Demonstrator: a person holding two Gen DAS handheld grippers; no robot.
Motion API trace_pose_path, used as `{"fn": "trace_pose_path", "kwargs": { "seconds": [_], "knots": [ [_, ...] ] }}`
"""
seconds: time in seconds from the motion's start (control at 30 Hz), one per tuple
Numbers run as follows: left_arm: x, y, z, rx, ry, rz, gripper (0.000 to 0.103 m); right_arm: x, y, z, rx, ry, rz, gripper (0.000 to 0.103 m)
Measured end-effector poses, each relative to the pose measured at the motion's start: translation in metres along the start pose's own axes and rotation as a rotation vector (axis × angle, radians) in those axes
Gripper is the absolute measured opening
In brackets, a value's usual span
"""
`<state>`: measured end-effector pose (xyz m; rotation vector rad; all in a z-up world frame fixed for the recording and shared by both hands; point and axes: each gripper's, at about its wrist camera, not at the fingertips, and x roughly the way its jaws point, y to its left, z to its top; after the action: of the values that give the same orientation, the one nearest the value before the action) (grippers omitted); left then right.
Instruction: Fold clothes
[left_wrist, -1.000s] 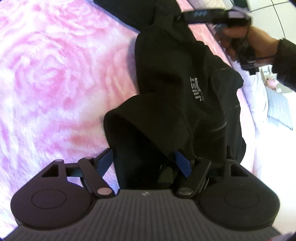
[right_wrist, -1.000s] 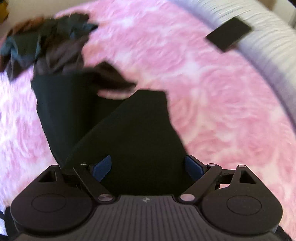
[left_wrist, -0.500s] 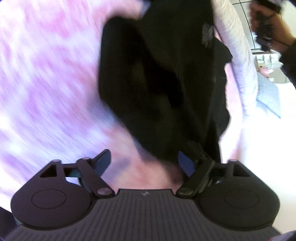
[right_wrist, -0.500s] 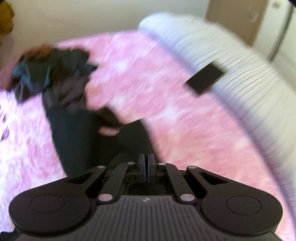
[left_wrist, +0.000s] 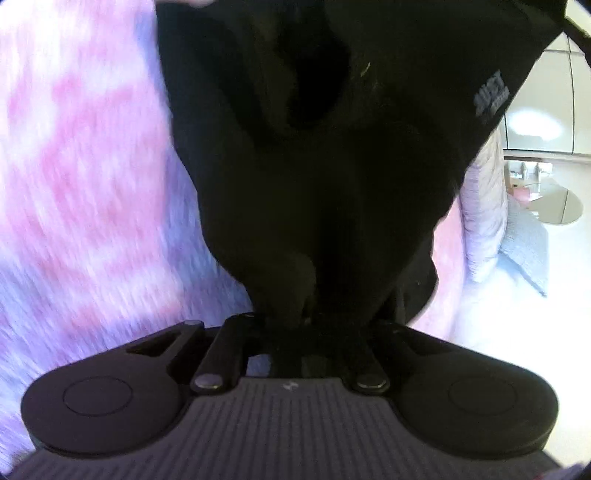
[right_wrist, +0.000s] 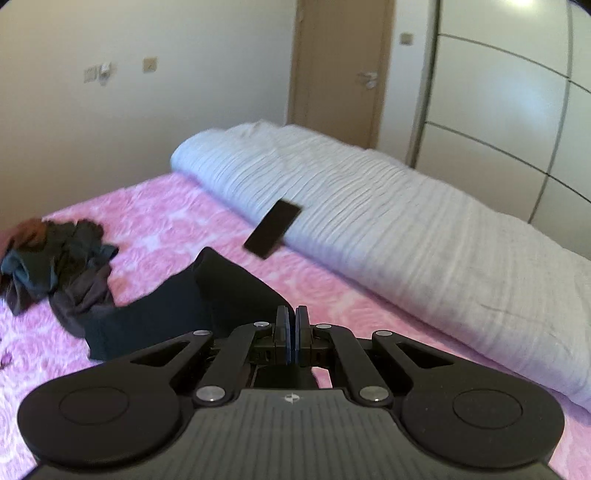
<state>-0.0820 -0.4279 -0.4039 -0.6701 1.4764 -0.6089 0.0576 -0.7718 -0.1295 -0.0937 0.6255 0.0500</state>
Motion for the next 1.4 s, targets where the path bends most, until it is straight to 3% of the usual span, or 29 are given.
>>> {"fn": "trace_pose_path", "kwargs": {
  "seconds": [0.2, 0.37, 0.53, 0.63, 0.7, 0.8, 0.87, 1.0, 1.13, 1.27, 1.4],
  "knots": [
    [-0.118, -0.067, 0.047, 0.340, -0.252, 0.058, 0.003, -0.090, -0.039, 0.013, 0.072, -0.125, -0.108, 0.000],
    [-0.234, -0.145, 0.105, 0.644, -0.485, 0.107, 0.003, -0.199, -0.057, 0.034, 0.135, -0.277, -0.241, 0.000],
    [-0.342, -0.226, 0.135, 0.967, -0.674, 0.089, 0.003, -0.340, -0.045, 0.051, 0.224, -0.522, -0.470, 0.000],
    [-0.392, -0.250, 0.135, 1.153, -0.695, 0.064, 0.003, -0.403, -0.028, 0.051, 0.280, -0.574, -0.574, 0.000],
    [-0.400, -0.253, 0.130, 1.281, -0.634, 0.075, 0.003, -0.414, -0.009, 0.038, 0.291, -0.537, -0.591, 0.000],
    [-0.387, -0.225, 0.122, 1.409, -0.463, 0.172, 0.003, -0.384, 0.019, 0.004, 0.312, -0.370, -0.524, 0.003],
    [-0.372, -0.193, 0.119, 1.450, -0.340, 0.250, 0.003, -0.348, 0.040, -0.025, 0.308, -0.230, -0.442, 0.020],
    [-0.348, -0.104, 0.106, 1.338, -0.168, 0.367, 0.003, -0.254, 0.090, -0.092, 0.209, 0.068, -0.244, 0.029],
    [-0.354, -0.012, 0.105, 1.198, -0.105, 0.493, 0.003, -0.163, 0.129, -0.143, 0.028, 0.253, -0.069, 0.064],
    [-0.347, 0.037, 0.101, 1.093, -0.100, 0.626, 0.003, -0.072, 0.140, -0.166, -0.193, 0.334, 0.076, 0.065],
    [-0.351, 0.061, 0.098, 1.020, -0.130, 0.693, 0.004, 0.012, 0.128, -0.168, -0.364, 0.363, 0.160, 0.065]
  ]
}}
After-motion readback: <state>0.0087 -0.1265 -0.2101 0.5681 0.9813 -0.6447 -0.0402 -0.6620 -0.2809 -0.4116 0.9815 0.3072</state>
